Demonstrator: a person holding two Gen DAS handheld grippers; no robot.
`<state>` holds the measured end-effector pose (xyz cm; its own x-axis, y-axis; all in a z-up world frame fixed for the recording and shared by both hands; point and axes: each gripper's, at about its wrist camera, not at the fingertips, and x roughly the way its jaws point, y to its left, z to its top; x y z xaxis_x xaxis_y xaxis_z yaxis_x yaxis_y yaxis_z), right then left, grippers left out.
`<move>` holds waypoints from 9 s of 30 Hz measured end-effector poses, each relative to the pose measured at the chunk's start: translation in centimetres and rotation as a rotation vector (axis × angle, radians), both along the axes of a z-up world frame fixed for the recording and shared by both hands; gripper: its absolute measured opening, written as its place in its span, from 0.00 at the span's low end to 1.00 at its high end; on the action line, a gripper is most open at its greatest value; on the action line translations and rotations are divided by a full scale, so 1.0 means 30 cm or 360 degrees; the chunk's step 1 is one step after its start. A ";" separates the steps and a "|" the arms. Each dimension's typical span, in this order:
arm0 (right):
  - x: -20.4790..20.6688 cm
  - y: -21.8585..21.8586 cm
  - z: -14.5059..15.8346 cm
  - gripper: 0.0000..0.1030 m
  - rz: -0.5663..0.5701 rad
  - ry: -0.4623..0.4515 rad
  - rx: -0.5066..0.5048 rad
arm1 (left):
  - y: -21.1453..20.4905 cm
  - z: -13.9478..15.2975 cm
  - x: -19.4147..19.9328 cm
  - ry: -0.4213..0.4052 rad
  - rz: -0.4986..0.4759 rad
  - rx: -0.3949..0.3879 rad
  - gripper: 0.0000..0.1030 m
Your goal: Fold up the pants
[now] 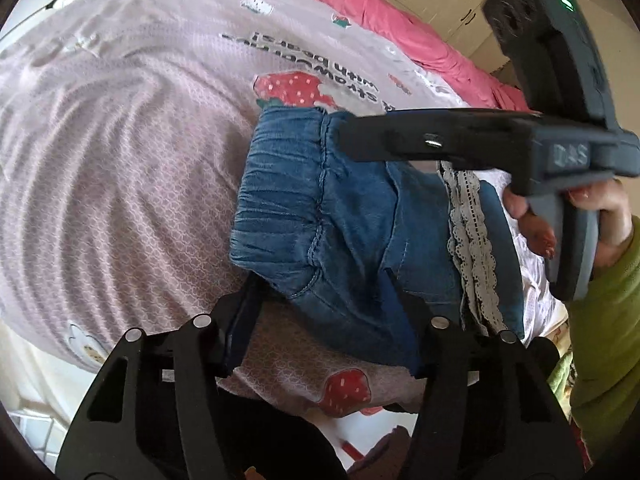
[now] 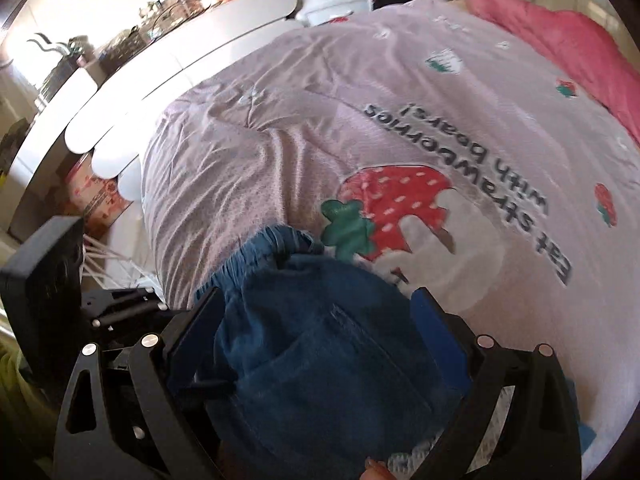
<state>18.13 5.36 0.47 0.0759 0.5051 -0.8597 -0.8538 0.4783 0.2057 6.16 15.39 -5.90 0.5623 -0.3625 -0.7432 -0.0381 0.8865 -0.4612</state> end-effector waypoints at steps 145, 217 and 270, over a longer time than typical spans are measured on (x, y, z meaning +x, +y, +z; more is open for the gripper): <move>-0.589 -0.674 -0.112 0.39 0.0096 -0.0463 0.0285 | -0.565 0.138 0.264 -0.0133 -0.0612 0.0184 0.62; -0.131 -0.966 -0.175 0.31 -0.0940 0.0046 0.0348 | -0.516 0.005 0.224 -0.0051 -0.0486 0.0092 0.54; 0.217 -0.930 -0.110 0.22 -0.0981 -0.0099 0.0373 | -0.547 0.089 0.587 -0.0198 -0.0465 0.0149 0.37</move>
<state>24.65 -22.55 -2.82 0.4572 0.5262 -0.7170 -0.4515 0.8319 0.3227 23.76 -1.01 -3.23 0.5334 -0.4552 -0.7129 0.2757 0.8904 -0.3622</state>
